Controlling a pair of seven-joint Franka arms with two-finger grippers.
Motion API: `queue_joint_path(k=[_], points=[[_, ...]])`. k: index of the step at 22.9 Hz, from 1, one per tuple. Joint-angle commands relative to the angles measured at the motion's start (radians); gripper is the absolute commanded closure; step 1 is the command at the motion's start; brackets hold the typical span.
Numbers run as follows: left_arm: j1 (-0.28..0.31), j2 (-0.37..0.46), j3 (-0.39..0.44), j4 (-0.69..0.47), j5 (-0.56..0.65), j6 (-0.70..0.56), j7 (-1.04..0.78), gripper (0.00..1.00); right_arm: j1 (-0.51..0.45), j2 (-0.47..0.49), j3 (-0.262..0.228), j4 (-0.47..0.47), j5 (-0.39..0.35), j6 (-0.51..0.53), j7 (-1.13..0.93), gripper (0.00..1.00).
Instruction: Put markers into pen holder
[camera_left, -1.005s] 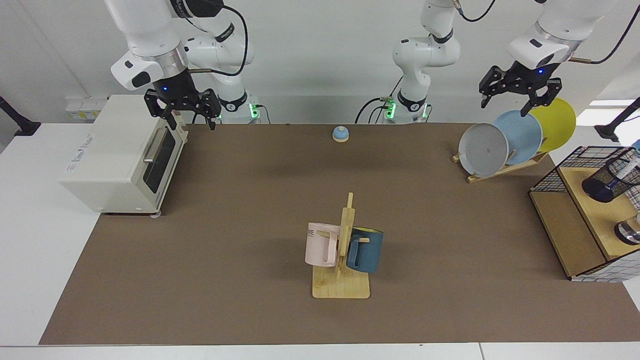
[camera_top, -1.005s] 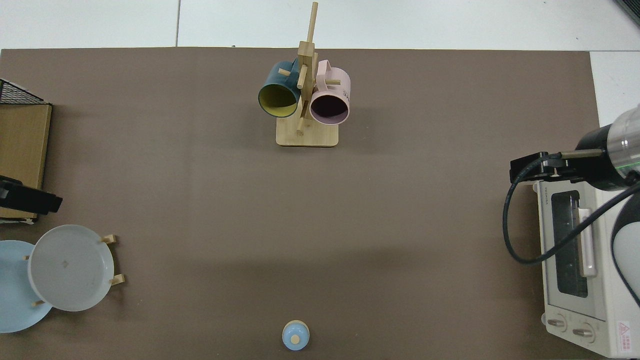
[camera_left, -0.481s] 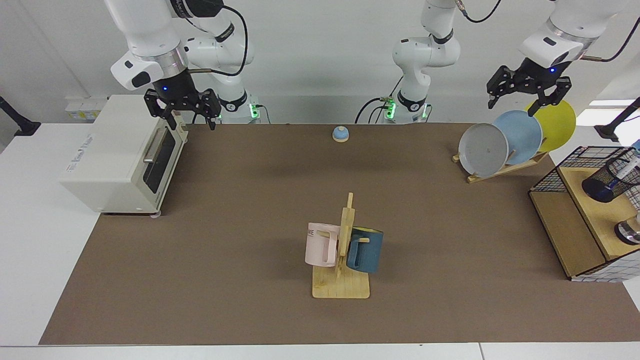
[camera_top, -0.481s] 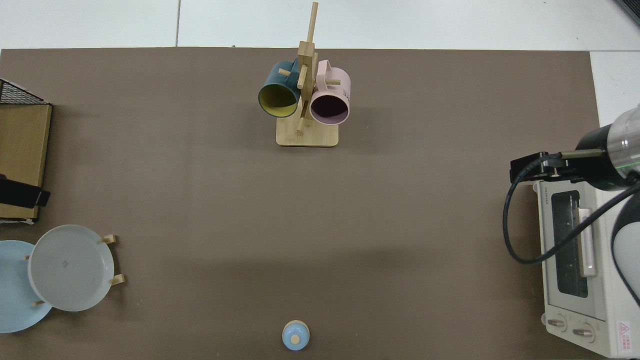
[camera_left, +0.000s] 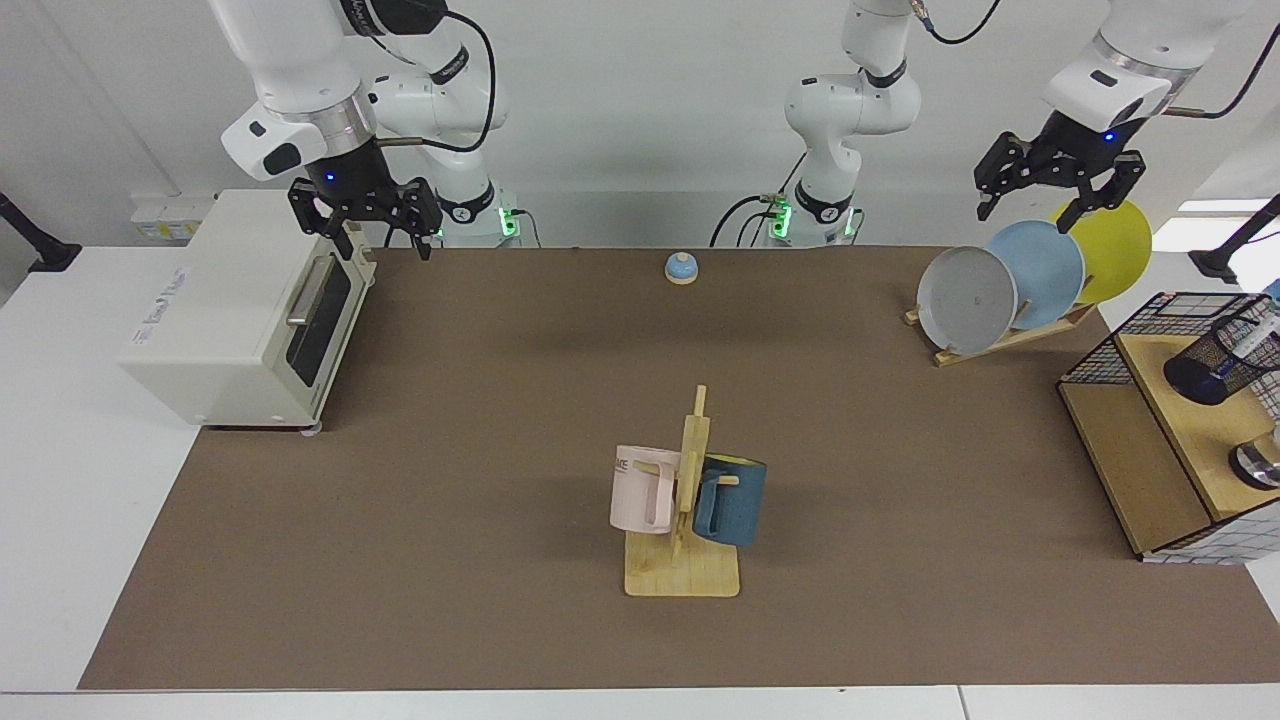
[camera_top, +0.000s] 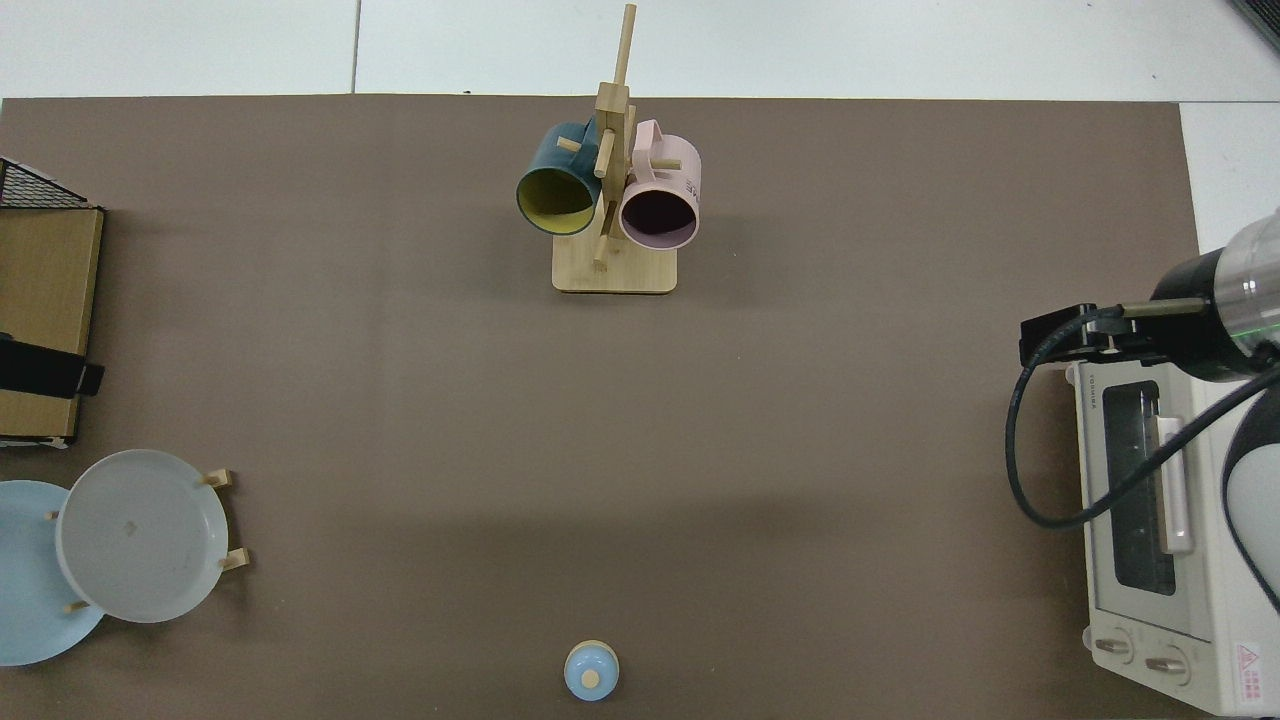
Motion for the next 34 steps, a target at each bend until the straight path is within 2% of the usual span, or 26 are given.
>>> queue_joint_path(k=[1,11,27,34], points=[[-0.022,-0.004,0.013,-0.018,-0.024,0.027,-0.032,0.01,-0.006,-0.002,0.006,-0.003,0.007,0.019,0.014,0.0],[-0.019,0.054,0.005,0.034,-0.019,0.027,-0.033,0.02,-0.006,-0.002,0.006,-0.005,0.007,0.019,0.014,0.0],[-0.017,0.025,0.001,0.017,-0.007,0.029,-0.033,0.0,-0.006,-0.002,0.006,-0.003,0.007,0.019,0.014,0.0],[-0.017,0.023,-0.012,0.01,-0.002,0.03,-0.152,0.0,-0.006,-0.002,0.006,-0.005,0.007,0.019,0.014,0.0]])
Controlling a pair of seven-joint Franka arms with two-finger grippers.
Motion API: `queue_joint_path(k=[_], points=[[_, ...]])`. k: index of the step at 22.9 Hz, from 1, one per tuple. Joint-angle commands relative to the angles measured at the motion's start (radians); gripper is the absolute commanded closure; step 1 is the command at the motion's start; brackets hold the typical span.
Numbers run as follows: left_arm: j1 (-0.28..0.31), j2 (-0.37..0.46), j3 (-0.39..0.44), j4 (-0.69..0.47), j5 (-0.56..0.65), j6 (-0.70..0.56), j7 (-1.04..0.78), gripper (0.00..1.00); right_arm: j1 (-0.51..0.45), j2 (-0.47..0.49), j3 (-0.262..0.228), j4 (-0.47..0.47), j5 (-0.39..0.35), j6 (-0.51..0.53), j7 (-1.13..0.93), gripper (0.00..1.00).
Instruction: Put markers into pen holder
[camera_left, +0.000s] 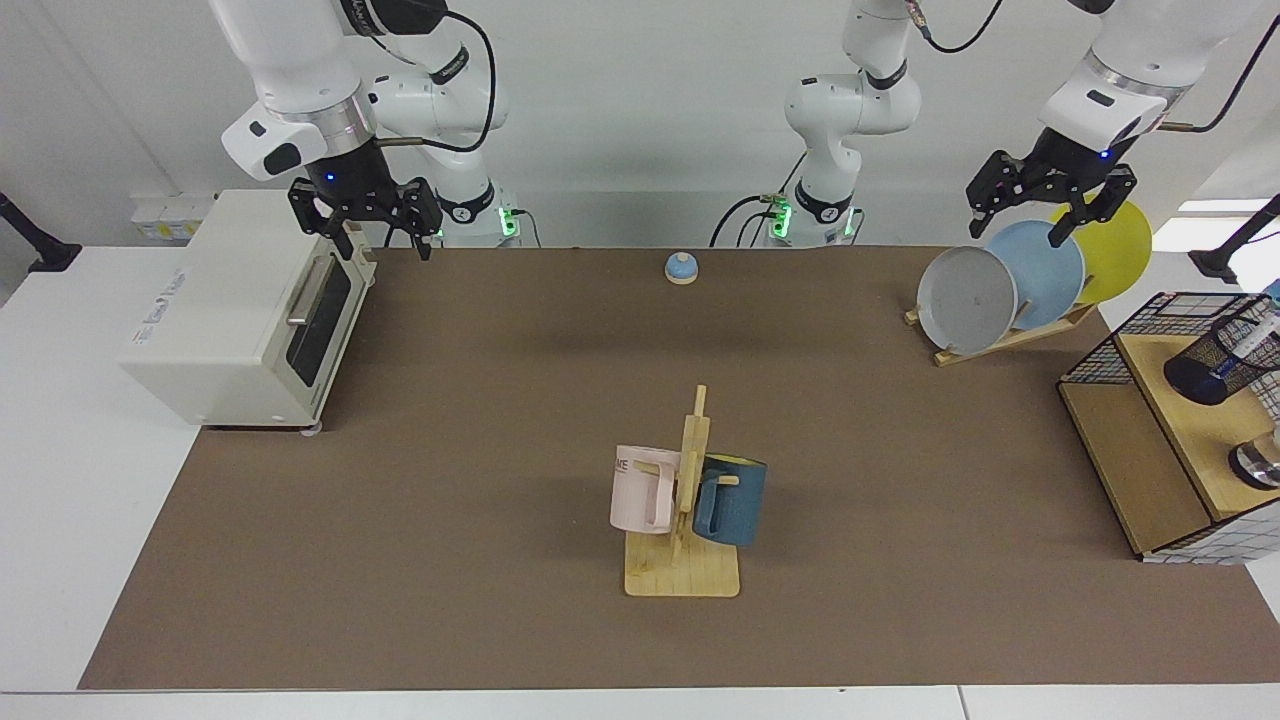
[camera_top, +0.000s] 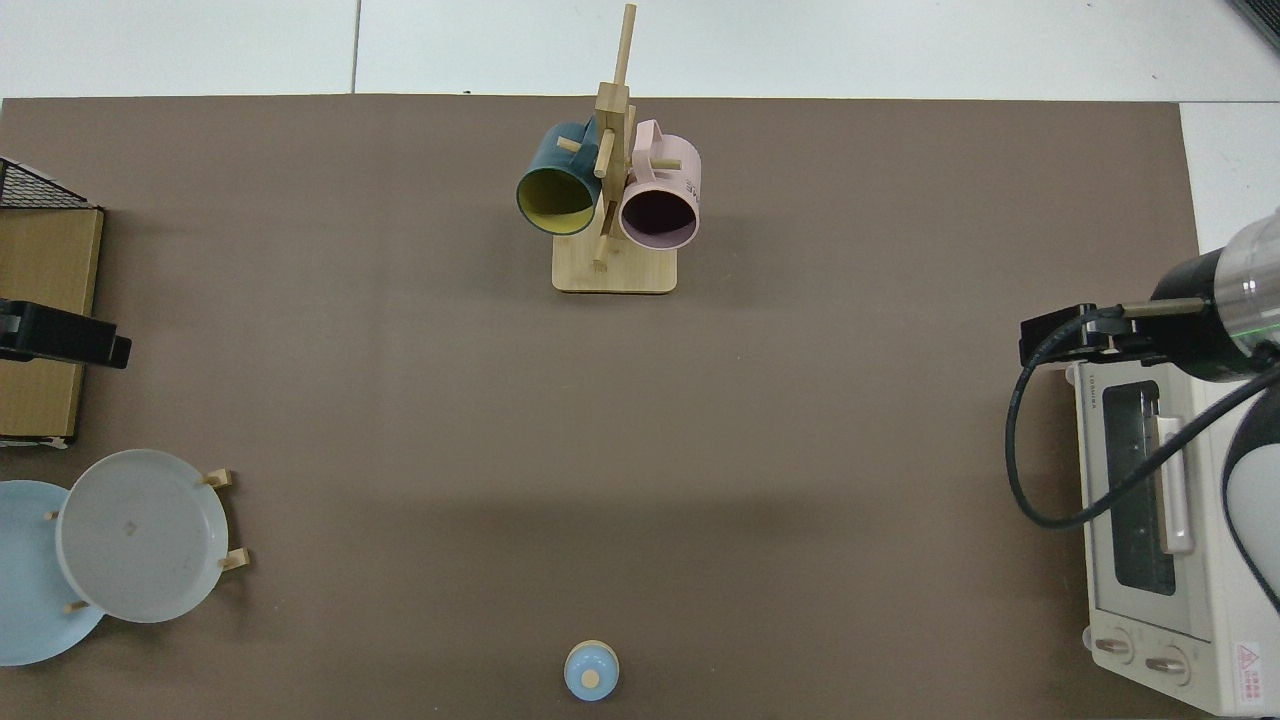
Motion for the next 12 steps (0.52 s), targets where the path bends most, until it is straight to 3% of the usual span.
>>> queue_joint_path(k=[1,12], points=[[-0.016,-0.01,0.003,-0.008,0.006,0.007,-0.05,0.0,-0.006,-0.002,0.006,-0.005,0.007,0.019,0.014,0.0],[-0.013,-0.012,0.003,-0.008,0.004,-0.001,-0.05,0.0,-0.006,-0.002,0.006,-0.005,0.007,0.019,0.014,0.0]])
